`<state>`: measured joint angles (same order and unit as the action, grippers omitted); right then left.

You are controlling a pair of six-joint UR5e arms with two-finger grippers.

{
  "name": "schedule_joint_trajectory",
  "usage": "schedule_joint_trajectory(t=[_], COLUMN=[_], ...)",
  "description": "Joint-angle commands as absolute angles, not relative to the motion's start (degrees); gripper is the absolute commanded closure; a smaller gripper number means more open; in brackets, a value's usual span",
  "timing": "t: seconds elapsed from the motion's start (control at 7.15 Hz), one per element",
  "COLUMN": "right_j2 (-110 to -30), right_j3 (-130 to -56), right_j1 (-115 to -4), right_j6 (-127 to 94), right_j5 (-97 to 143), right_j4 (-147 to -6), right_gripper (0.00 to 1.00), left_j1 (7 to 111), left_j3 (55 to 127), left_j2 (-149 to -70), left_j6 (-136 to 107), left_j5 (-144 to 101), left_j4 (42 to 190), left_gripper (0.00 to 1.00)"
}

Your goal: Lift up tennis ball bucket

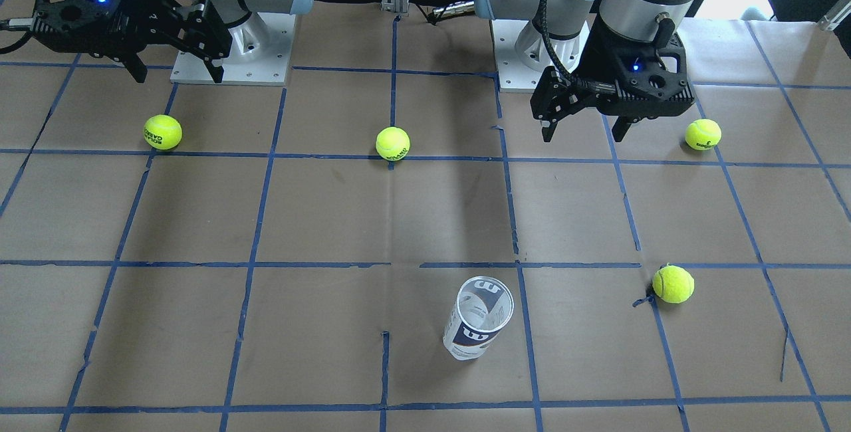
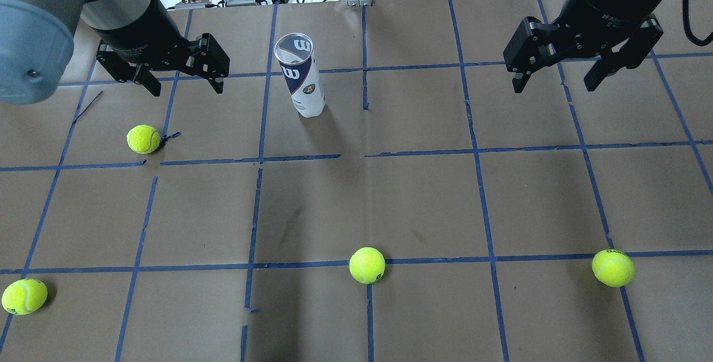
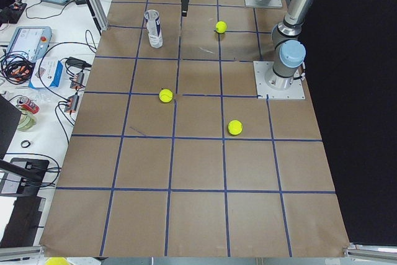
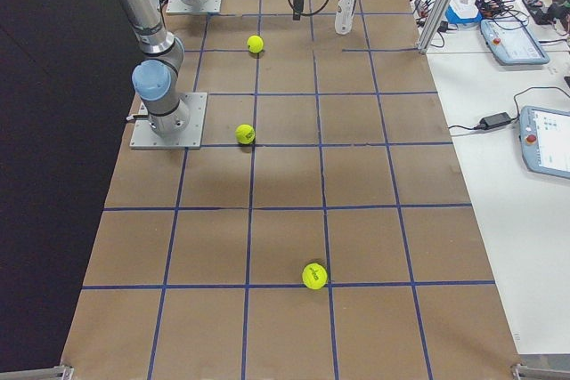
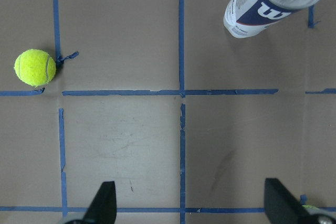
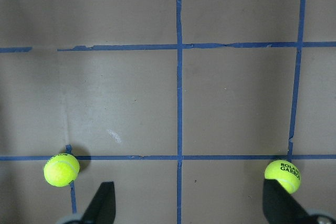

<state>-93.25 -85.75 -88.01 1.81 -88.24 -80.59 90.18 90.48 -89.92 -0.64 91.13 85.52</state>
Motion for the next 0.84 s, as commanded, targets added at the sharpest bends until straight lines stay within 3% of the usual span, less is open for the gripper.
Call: schedule_joint_trajectory(t=[0.0, 0.7], right_j2=[-93.3, -93.3], right_j3=[-85.7, -85.8], right_j1=[-88.0, -88.1], right_j6=[1.8, 1.8], right_j5=[-88.2, -88.2], right_j4=[-80.7, -80.8], right_gripper=[0.00, 0.00], left_j1=[90.2, 90.0], left_j3=[90.5, 90.9], left_j2=[-89.9, -89.2], left_j6=[-0.7, -2.1], left_j5=[91.0, 90.8], left_j4=[85.5, 85.4], left_gripper=[0.00, 0.00])
